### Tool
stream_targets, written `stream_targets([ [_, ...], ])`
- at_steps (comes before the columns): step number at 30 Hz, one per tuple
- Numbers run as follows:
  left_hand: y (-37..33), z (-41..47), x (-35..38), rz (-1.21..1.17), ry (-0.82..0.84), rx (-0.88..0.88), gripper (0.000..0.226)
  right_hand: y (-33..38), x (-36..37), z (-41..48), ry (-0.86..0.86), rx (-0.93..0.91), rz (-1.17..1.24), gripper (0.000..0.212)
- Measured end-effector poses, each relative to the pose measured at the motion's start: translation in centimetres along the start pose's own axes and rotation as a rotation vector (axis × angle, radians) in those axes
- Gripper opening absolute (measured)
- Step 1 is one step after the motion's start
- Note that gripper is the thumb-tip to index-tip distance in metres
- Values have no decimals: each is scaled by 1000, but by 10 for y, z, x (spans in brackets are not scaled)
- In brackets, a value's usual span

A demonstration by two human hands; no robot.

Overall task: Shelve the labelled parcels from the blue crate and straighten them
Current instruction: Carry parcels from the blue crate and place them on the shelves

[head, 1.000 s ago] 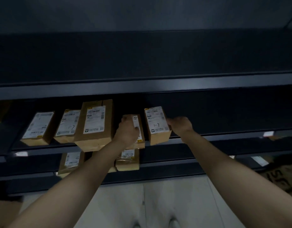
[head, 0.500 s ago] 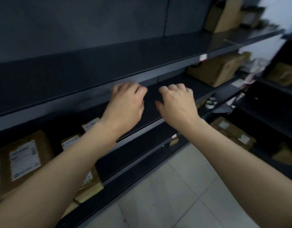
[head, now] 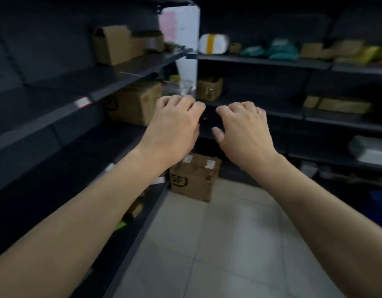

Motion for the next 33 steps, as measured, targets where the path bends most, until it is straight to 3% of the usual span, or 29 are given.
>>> stream_targets([
  [7, -201, 122, 56, -255, -49, 297, 36, -228, -30, -60, 31, 362, -217, 41],
  [13, -358, 178, 90, -517, -14, 570, 37, -364, -54, -136, 85, 719, -342, 40],
  [22, -515, 243, 135, -785, 26, 883, 34, -503, -76, -209, 83, 1163, -518, 38],
  [33, -653, 284, 196, -923, 133, 1060, 39, -605, -58, -281, 97, 1481, -546, 43],
])
Point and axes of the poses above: each hand's wrist, its own z-axis towards the middle knuckle, its own x-axis out of the palm, y = z × x, the point moved 8 cm from there along z, towards the middle knuckle, and after that the axes turned 2 degrees about z, right-handed, at the moved point
